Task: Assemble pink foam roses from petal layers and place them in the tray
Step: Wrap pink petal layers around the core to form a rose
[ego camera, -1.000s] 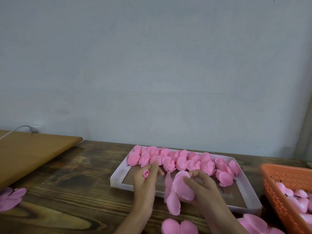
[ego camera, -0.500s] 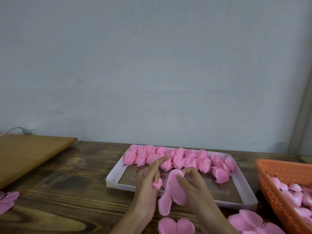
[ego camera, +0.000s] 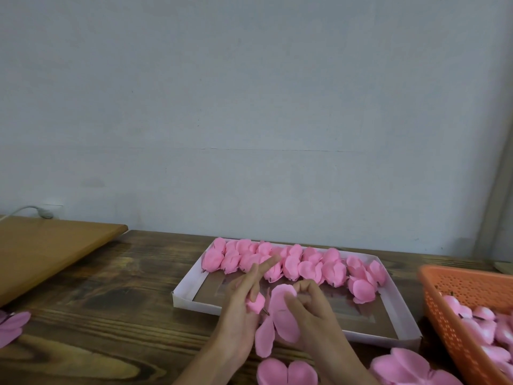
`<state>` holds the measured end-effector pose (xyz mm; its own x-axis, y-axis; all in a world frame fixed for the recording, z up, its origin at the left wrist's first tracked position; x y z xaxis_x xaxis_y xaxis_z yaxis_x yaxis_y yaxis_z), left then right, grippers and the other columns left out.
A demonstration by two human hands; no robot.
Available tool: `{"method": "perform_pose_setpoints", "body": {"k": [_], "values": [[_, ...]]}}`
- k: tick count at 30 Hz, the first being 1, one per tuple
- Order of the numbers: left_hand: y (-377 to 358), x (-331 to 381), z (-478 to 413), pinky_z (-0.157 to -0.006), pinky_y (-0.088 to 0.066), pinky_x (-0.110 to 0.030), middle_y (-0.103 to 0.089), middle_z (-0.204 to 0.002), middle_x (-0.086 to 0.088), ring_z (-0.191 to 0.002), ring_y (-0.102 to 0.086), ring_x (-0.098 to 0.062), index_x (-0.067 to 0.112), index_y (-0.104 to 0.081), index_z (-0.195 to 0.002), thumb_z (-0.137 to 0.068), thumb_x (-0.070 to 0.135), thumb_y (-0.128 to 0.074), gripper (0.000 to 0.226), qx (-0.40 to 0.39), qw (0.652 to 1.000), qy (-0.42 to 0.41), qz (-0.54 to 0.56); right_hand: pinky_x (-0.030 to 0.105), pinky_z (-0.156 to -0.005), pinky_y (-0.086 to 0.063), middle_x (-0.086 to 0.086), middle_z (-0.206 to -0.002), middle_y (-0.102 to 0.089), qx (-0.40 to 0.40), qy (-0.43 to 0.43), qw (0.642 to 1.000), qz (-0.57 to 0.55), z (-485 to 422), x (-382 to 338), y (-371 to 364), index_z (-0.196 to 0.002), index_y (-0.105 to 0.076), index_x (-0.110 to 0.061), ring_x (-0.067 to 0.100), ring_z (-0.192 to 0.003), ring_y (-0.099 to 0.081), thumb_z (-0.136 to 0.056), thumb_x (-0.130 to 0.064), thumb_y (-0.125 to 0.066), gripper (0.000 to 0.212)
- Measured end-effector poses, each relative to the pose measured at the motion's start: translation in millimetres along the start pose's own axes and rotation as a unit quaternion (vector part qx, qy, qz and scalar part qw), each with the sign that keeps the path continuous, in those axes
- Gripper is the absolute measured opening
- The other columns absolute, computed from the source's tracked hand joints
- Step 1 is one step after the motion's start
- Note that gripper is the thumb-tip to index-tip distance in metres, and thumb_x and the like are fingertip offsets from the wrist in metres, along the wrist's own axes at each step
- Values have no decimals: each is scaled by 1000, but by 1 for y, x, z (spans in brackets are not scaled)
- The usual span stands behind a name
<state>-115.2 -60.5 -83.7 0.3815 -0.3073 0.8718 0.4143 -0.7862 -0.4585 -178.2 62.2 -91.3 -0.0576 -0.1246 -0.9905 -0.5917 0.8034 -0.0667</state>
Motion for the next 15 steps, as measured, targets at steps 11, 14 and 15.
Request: {"method": "perform_pose_setpoints", "body": {"k": [11,14,15], "values": [[4,-7,-3,-106,-47,-64,-65,-107,-23,-105,-66,-38,-10,-70,-103,-99,40,-61,52,52,998,1,-29,38,-64,-57,31,-88,-73,-40,-35,996,-72,4,-6,-1,-104,-48,-3,29,-76,-71,-104,-12,-57,12],[3,-7,-4,-99,-51,-51,-64,-103,-19,-99,-62,-34,13,-79,-78,-95,43,-62,38,49,998,-10,-27,45,-79,-51,23,-90,-77,-37,-29,998,-49,3,-5,-1,-103,-50,-4,31,-83,-72,-104,-13,-58,11],[2,-6,-4,-97,-52,-49,-69,-104,-21,-101,-67,-33,9,-79,-83,-94,44,-63,41,49,998,-14,-27,48,-81,-50,22,-92,-77,-29,-29,998,-45,2,-4,-1,-102,-51,-4,32,-85,-71,-103,-12,-58,10]]}}
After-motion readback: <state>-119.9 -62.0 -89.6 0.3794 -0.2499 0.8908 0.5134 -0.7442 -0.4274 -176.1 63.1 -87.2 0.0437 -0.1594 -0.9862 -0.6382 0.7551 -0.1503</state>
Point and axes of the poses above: each hand's wrist, its own z-axis away from the middle knuckle, its own y-axis out of the back of the hand, x = y × z, the point moved 1 cm from there along -z, towards the middle knuckle
